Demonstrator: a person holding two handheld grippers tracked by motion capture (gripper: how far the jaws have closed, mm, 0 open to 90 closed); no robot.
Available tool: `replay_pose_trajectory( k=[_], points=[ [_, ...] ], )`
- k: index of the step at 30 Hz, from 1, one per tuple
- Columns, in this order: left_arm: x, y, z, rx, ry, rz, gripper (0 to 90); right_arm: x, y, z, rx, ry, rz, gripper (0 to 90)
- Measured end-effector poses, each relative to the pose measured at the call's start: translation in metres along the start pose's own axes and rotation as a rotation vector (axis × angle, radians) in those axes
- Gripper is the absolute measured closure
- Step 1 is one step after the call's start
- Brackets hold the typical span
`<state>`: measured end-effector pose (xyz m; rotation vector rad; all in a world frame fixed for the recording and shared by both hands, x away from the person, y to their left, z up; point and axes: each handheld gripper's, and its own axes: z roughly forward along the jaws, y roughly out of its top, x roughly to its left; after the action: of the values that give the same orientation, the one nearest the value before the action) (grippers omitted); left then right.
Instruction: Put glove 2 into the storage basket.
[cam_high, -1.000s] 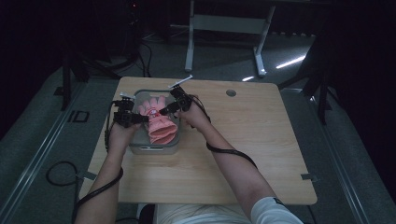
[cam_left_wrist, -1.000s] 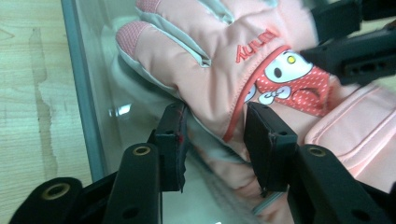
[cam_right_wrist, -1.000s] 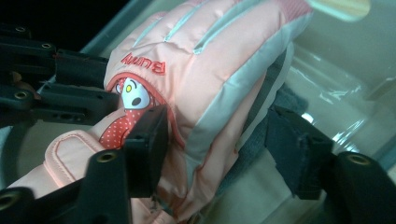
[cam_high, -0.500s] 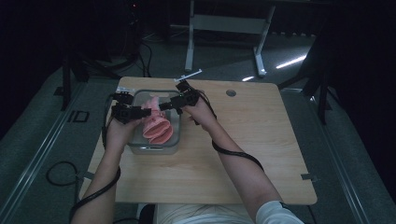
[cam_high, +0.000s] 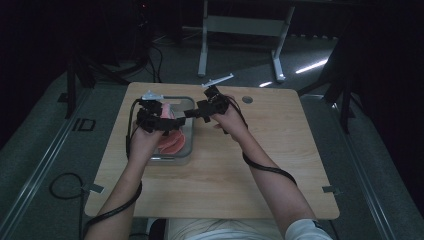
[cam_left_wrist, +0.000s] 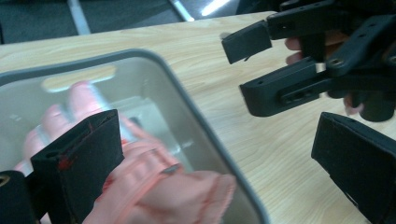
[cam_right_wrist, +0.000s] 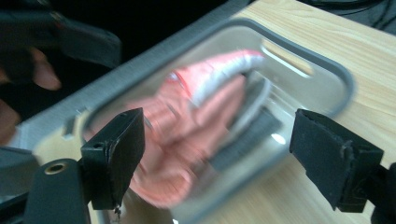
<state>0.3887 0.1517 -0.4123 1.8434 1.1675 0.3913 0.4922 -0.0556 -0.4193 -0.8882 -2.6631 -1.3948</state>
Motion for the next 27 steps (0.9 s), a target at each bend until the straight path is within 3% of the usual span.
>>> replay_pose_trajectory(
  k=[1,3,4,8,11,16,20,23,27],
  points=[
    [-0.007,-0.001,0.001,0.000,-0.001,0.029,1.5,-0.003,-0.006,-0.008,0.003,0.000,-0.015,17.7],
    [-0.012,-0.001,0.003,0.006,-0.003,0.042,1.5,-0.004,-0.009,-0.010,0.003,-0.005,-0.023,17.7],
    [-0.023,-0.002,0.006,0.009,-0.036,0.065,1.5,-0.005,-0.012,-0.013,0.006,-0.013,-0.020,17.7],
    [-0.045,-0.005,0.012,0.034,-0.086,0.135,1.5,-0.008,-0.030,-0.027,0.004,-0.019,-0.038,17.7],
    [-0.056,-0.006,0.012,0.019,-0.123,0.146,1.6,-0.008,-0.038,-0.033,0.001,-0.030,-0.048,17.7],
    [-0.077,-0.008,0.012,-0.005,-0.149,0.187,1.6,-0.011,-0.053,-0.043,-0.013,-0.052,-0.050,17.7],
    [-0.090,-0.011,0.016,-0.001,-0.188,0.213,1.6,-0.009,-0.068,-0.053,-0.006,-0.055,-0.067,17.5],
    [-0.095,-0.015,0.022,0.007,-0.214,0.207,1.6,-0.009,-0.075,-0.058,-0.005,-0.069,-0.075,17.6],
    [-0.102,-0.020,0.031,0.036,-0.218,0.231,1.6,-0.010,-0.087,-0.065,-0.002,-0.073,-0.072,17.5]
  ],
)
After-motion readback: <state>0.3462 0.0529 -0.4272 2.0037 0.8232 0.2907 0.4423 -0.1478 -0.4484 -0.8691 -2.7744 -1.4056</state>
